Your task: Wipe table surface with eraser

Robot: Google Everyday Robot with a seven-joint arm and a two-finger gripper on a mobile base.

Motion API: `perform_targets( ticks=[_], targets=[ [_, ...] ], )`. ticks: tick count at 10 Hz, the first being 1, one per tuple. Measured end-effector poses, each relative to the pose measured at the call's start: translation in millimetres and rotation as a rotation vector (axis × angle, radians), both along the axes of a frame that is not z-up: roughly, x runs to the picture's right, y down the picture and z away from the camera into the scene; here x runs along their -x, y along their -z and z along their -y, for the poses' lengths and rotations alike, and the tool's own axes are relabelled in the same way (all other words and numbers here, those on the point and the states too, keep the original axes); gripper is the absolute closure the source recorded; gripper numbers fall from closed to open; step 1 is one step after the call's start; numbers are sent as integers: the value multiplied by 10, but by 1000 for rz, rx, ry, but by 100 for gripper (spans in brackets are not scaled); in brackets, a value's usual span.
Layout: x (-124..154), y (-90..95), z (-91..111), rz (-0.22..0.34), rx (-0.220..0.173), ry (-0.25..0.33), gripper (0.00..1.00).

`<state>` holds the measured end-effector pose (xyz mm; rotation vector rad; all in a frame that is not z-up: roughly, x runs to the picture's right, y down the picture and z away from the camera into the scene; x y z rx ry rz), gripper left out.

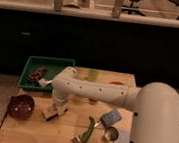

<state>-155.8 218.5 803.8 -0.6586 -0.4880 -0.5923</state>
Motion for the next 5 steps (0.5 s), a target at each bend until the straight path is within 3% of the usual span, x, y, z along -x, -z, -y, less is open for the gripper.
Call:
perform_targets(
  ticks=[3,5],
  targets=[
    [99,246,-312,68,30,77,100],
    [50,314,-441,75,46,91,100]
  ],
)
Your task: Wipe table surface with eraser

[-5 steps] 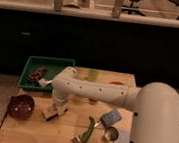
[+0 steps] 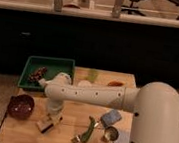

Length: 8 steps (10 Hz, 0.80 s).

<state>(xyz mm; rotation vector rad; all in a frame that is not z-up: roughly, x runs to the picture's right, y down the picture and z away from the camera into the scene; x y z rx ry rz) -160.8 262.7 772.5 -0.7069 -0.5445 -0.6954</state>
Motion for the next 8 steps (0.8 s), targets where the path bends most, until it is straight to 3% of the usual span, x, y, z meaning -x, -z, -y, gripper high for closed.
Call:
perform_targets(
  ticks=[2,5,8],
  targets=[
    [-239,26,-57,-38,14,-28,100],
    [-757,-27,-43,-142,17,-73,100],
    [-872,-281,257,-181,-10,-94,100]
  ],
)
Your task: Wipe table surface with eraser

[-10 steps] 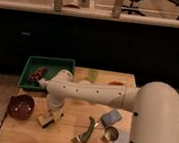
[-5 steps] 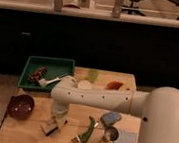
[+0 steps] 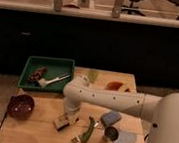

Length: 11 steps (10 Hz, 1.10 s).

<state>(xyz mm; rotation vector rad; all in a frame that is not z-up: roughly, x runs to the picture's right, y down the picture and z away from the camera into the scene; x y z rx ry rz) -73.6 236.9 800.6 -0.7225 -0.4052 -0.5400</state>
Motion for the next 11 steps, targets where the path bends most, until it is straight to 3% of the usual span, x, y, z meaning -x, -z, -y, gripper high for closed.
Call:
perform_targets(
  ticks=[3,5,7,9,11],
  targets=[
    [266,-81,181,41,-22,11,100],
    [633,-8,198,123,-29,52,100],
    [947,169,60,216,-24,116,100],
    [1023,271,-69,238,-9,134,100],
    [908,298,-172,222,10,131,100]
  ],
)
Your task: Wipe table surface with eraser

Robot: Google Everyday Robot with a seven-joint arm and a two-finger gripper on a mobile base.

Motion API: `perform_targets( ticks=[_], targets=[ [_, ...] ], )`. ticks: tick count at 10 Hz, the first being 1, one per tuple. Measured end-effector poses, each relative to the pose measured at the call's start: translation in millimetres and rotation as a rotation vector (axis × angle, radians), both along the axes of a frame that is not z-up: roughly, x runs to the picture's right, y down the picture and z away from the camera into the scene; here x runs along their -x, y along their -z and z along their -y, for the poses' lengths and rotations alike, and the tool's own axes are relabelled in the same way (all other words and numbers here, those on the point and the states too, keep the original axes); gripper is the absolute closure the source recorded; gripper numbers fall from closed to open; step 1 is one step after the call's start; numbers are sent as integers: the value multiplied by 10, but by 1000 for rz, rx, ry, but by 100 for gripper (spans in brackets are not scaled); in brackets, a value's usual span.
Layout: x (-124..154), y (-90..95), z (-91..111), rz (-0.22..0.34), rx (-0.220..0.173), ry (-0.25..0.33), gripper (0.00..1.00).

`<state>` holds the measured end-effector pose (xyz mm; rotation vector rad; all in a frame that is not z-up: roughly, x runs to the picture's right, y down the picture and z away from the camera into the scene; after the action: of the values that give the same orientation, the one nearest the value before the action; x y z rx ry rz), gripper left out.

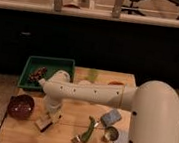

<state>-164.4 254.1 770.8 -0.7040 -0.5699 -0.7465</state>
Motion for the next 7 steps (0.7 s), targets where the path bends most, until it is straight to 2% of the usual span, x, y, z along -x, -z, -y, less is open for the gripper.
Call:
perform_targets(
  ticks=[3,5,7],
  targets=[
    [-550,-22,-50,-75,9,-26,100],
    [-883,-116,43,-119,-3,-47,100],
    [-1019,-216,183,-131,-22,-58,100]
  ],
)
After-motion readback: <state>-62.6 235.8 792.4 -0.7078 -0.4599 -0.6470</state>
